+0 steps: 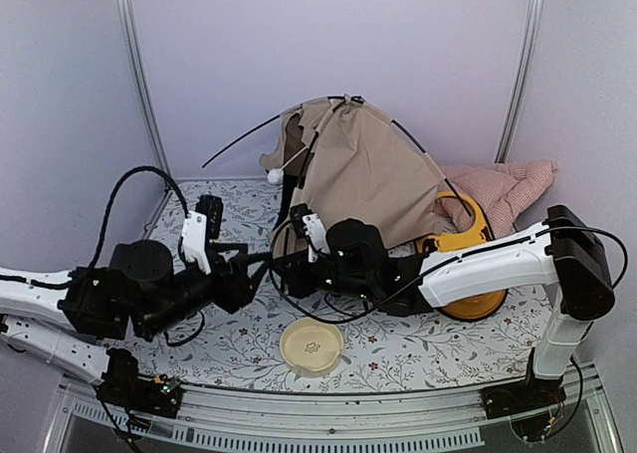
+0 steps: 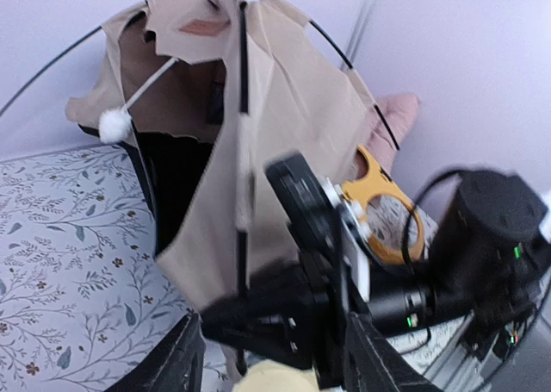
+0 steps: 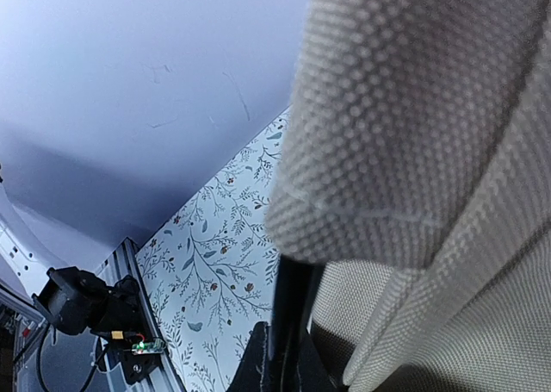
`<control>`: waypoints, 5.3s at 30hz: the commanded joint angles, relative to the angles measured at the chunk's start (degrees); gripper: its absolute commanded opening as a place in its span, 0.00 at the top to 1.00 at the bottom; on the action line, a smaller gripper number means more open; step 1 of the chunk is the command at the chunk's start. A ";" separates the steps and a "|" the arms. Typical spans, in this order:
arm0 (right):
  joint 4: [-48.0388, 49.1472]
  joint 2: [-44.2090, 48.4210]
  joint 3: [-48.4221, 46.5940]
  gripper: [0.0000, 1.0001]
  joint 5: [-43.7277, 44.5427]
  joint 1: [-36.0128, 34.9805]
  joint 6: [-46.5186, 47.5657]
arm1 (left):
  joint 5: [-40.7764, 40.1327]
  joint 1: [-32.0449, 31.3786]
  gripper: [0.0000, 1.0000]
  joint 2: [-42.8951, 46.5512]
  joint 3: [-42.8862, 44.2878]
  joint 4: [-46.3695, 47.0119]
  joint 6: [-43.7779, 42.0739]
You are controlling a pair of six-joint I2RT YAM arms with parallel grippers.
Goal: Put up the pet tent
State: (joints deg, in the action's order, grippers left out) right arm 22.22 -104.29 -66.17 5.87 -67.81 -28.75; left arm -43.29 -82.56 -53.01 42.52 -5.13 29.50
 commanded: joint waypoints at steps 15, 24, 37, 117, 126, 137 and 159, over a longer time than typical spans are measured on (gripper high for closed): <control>-6.27 0.89 -0.76 0.38 -3.26 -0.24 5.24 | 27.66 32.59 0.33 -20.42 24.50 -8.26 -9.34; -14.70 12.77 5.93 0.10 1.74 -0.16 6.48 | 31.27 35.06 0.33 -25.82 27.46 -9.11 -10.46; -29.53 35.34 6.96 0.00 3.16 12.60 10.77 | 41.21 41.90 0.60 -44.04 48.16 -15.45 -17.23; -41.23 24.29 8.14 1.00 -29.34 15.36 10.03 | 59.35 66.49 0.63 -51.14 65.51 -17.57 -36.94; -37.08 20.51 -0.39 1.00 -30.13 15.33 5.74 | 46.81 57.59 0.33 -32.21 47.22 -5.53 -35.02; -26.18 17.26 -6.05 1.00 -28.49 14.90 -1.70 | 31.18 38.22 0.38 -9.04 18.72 8.45 -26.46; -13.80 13.26 -16.58 1.00 -14.86 9.10 -7.58 | -0.65 5.04 0.43 -16.37 -6.88 48.01 -32.58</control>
State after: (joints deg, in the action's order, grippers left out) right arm 2.20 -90.35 -78.85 -13.47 -58.15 -37.95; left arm -32.97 -76.14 -67.35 35.90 31.00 1.15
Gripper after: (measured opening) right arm 0.046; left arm 0.559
